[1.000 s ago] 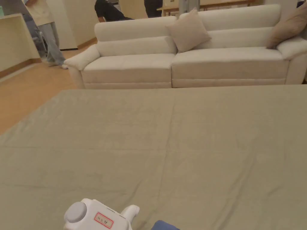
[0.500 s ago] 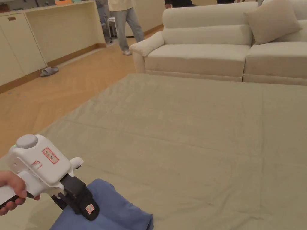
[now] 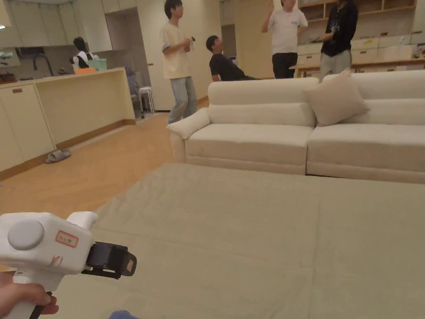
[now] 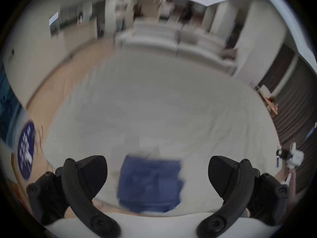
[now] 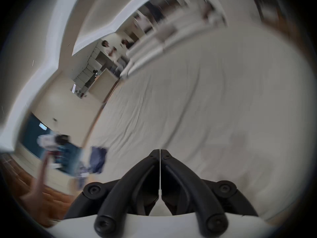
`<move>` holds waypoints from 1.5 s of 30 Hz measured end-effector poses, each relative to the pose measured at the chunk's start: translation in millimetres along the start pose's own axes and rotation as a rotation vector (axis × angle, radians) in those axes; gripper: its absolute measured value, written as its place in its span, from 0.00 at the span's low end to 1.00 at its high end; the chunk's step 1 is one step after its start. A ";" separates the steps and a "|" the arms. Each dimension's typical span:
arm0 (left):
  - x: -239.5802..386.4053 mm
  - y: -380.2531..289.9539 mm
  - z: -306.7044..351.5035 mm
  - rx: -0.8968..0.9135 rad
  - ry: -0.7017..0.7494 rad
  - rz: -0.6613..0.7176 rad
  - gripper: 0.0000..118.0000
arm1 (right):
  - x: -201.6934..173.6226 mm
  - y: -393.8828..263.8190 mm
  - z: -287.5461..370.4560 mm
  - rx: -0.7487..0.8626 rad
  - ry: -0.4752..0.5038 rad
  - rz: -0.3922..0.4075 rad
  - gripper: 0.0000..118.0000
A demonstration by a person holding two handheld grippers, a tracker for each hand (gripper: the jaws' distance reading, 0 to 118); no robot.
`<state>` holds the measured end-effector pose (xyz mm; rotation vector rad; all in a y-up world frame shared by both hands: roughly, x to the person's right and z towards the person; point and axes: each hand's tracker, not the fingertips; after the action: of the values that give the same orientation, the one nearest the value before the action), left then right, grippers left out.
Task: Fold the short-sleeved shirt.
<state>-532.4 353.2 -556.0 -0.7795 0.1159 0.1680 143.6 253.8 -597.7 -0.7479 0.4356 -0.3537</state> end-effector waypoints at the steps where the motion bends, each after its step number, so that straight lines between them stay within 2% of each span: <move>1: 35.9 2.7 26.6 0.105 0.031 -0.075 0.98 | -18.5 15.2 15.9 0.095 -0.073 0.093 0.01; 2: 81.1 0.1 48.7 0.209 0.141 -0.114 0.94 | -37.9 29.7 31.0 0.160 -0.146 0.190 0.01; 3: 118.5 -5.2 67.0 0.301 0.192 -0.196 0.93 | -52.9 41.7 45.6 0.225 -0.167 0.207 0.01; 4: 158.2 -14.9 89.5 0.440 0.199 -0.199 0.88 | -67.2 55.1 63.8 0.290 -0.149 0.198 0.01; 5: 169.0 -19.5 98.4 0.557 0.145 -0.176 0.81 | -80.9 64.9 83.9 0.362 -0.105 0.209 0.01; 6: 195.5 -27.8 113.4 0.630 0.092 -0.155 0.75 | -95.1 74.0 100.9 0.401 -0.107 0.241 0.01; 7: 224.1 -34.0 127.5 0.681 0.054 -0.084 0.65 | -110.1 81.1 117.5 0.444 -0.160 0.326 0.01; 9: 263.1 -45.0 147.1 0.763 0.031 -0.022 0.12 | -134.1 87.5 148.3 0.522 -0.248 0.418 0.01; 10: 282.2 -50.5 154.1 0.781 0.023 0.007 0.00 | -137.8 89.7 161.9 0.545 -0.250 0.423 0.01; 12: 310.2 -53.2 164.9 0.819 0.072 -0.016 0.00 | -138.5 90.3 188.8 0.593 -0.218 0.434 0.01; 14: 327.3 -54.2 183.6 0.818 0.055 -0.040 0.00 | -136.1 82.1 213.7 0.650 -0.275 0.449 0.01; 15: 334.2 -54.1 191.3 0.831 0.049 -0.064 0.00 | -133.5 78.7 224.1 0.681 -0.299 0.444 0.01; 17: 344.9 -52.2 200.3 0.860 0.082 -0.110 0.00 | -123.6 74.9 242.0 0.686 -0.285 0.421 0.01; 21: 350.6 -46.3 208.8 0.839 0.046 -0.105 0.00 | -113.9 70.6 257.8 0.699 -0.312 0.387 0.01; 31: 345.7 -49.0 200.5 0.821 0.062 -0.133 0.00 | -103.0 65.0 251.8 0.691 -0.328 0.343 0.01; 45: 349.9 -48.5 199.9 0.821 0.070 -0.144 0.00 | -109.4 60.9 248.7 0.706 -0.343 0.377 0.01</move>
<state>-171.7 498.3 -439.5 0.0271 0.1782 -0.0496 183.3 487.4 -451.6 -0.0227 0.0993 -0.0070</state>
